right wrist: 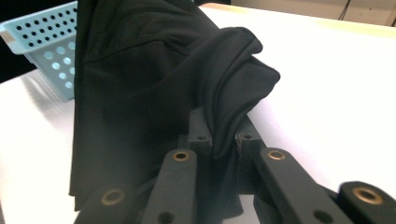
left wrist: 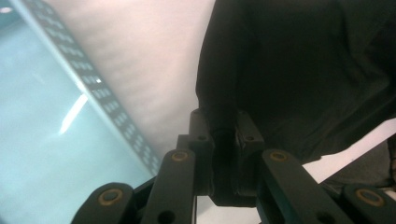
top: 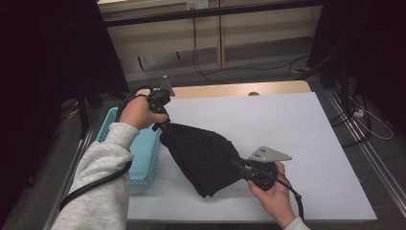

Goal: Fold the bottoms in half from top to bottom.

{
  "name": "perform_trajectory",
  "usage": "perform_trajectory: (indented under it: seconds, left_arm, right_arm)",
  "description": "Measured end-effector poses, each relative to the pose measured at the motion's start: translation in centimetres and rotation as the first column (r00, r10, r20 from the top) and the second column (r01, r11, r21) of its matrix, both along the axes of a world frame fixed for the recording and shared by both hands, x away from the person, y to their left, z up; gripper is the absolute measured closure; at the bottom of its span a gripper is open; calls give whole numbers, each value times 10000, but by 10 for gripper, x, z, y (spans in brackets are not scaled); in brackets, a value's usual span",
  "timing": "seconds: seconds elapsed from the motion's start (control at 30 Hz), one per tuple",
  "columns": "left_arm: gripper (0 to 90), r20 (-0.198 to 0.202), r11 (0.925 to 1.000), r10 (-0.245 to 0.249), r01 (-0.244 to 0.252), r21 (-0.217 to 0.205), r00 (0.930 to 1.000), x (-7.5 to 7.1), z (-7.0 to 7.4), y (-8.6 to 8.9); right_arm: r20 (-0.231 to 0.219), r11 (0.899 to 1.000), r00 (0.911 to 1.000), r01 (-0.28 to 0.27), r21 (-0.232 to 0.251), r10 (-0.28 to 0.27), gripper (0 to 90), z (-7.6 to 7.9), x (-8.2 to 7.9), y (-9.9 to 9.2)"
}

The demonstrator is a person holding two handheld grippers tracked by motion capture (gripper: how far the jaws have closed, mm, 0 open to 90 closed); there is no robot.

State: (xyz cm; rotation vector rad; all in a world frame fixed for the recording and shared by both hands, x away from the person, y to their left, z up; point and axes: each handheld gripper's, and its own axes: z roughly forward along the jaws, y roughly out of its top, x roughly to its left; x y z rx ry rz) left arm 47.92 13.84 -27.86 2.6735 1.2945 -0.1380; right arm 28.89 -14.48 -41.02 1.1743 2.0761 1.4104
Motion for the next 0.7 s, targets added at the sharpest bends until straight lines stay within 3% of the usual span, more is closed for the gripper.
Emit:
perform_trajectory:
  seconds: [0.1,0.7]
  left_arm:
    - [810,19,9997,-52,51,232,10000,0,5,0]
    - [810,234,10000,64,-65,60,9997,3,32,11]
  right_arm:
    - [71,10000,10000,-38,52,38,820,2,1,2]
    - [432,9992,9987,-288,272,276,820,15,7,14]
